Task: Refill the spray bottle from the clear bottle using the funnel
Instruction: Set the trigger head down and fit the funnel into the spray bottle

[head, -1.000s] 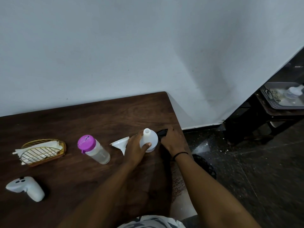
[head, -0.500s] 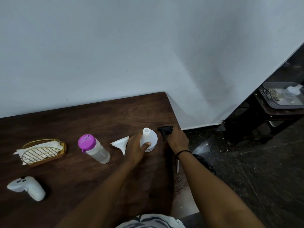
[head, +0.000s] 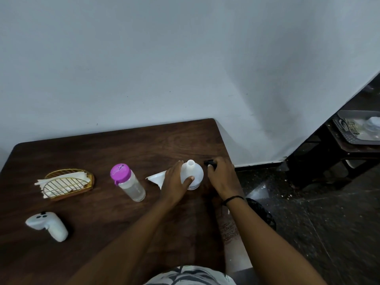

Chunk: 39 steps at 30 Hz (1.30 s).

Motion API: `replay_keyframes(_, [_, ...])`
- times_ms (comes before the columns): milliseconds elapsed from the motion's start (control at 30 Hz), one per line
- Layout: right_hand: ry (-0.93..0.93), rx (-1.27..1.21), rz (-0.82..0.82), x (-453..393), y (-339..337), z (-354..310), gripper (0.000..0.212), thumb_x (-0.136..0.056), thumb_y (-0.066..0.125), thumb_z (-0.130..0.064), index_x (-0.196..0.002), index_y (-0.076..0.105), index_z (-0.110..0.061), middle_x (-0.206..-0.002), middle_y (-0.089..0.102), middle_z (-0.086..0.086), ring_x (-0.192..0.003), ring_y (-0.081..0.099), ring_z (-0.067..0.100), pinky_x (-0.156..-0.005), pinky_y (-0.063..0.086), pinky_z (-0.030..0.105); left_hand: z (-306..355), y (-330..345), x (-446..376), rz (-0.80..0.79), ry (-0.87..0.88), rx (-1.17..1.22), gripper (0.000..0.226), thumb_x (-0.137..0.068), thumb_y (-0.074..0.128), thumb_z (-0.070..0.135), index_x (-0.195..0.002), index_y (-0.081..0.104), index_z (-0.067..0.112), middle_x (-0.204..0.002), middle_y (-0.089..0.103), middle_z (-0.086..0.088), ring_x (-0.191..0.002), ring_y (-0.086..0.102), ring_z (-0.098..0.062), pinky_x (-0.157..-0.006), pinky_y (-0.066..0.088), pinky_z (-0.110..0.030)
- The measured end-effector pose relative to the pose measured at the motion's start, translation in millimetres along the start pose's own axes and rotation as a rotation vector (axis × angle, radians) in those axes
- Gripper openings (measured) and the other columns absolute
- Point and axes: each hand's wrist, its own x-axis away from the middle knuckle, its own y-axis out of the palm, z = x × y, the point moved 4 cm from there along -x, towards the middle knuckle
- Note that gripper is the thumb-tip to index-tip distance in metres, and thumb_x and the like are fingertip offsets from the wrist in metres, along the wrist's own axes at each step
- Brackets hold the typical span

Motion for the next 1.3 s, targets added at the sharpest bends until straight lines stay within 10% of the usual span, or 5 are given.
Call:
replay_keyframes(133, [-0.068, -0.188, 0.072, 16, -15, -25, 0.011, -0.096, 0.058, -0.025, -0.101, 0.063, -0.017, -0.097, 0.058, -0.008, -0.092, 0.055, 0.01, -0.073, 0.046, 0.015, 7, -14, 5, 0.078, -0.009, 0.026, 0.065, -0.09, 0.061, 0.041, -0.143, 0.043, 0.009, -0.145, 0.049, -0.008, -0.133, 0.044, -0.023, -0.108, 0.032, -0.033])
replay_keyframes(367, [-0.38, -0.394, 0.184, 68, -21, -71, 0.003, -0.093, 0.061, -0.015, -0.095, 0.064, -0.016, -0.092, 0.062, -0.009, -0.081, 0.056, 0.004, -0.07, 0.042, 0.007, -1, -39, 33, 0.253, -0.048, 0.109, 0.051, -0.089, 0.068, 0.013, -0.137, 0.05, 0.011, -0.132, 0.055, 0.0, -0.114, 0.059, -0.017, -0.093, 0.049, -0.032])
replay_keyframes(1000, [-0.246, -0.074, -0.423, 56, 98, -111, 0.026, -0.098, 0.049, -0.02, -0.123, 0.048, -0.014, -0.125, 0.057, 0.008, -0.11, 0.059, 0.025, -0.093, 0.052, 0.045, -40, -38, 62, 0.281, -0.314, 0.218, 0.056, -0.088, 0.058, 0.021, -0.14, 0.039, 0.013, -0.134, 0.057, -0.006, -0.122, 0.055, -0.022, -0.103, 0.046, -0.044])
replay_keyframes(1300, [-0.201, -0.01, -0.483, 46, 102, -113, 0.037, -0.094, 0.055, -0.022, -0.127, 0.045, -0.012, -0.126, 0.059, 0.01, -0.112, 0.06, 0.026, -0.093, 0.05, 0.04, -86, -11, 44, 0.121, -0.464, 0.295, 0.103, -0.08, 0.062, 0.044, -0.15, -0.014, 0.043, -0.163, 0.02, -0.003, -0.148, 0.026, -0.021, -0.117, 0.032, -0.049])
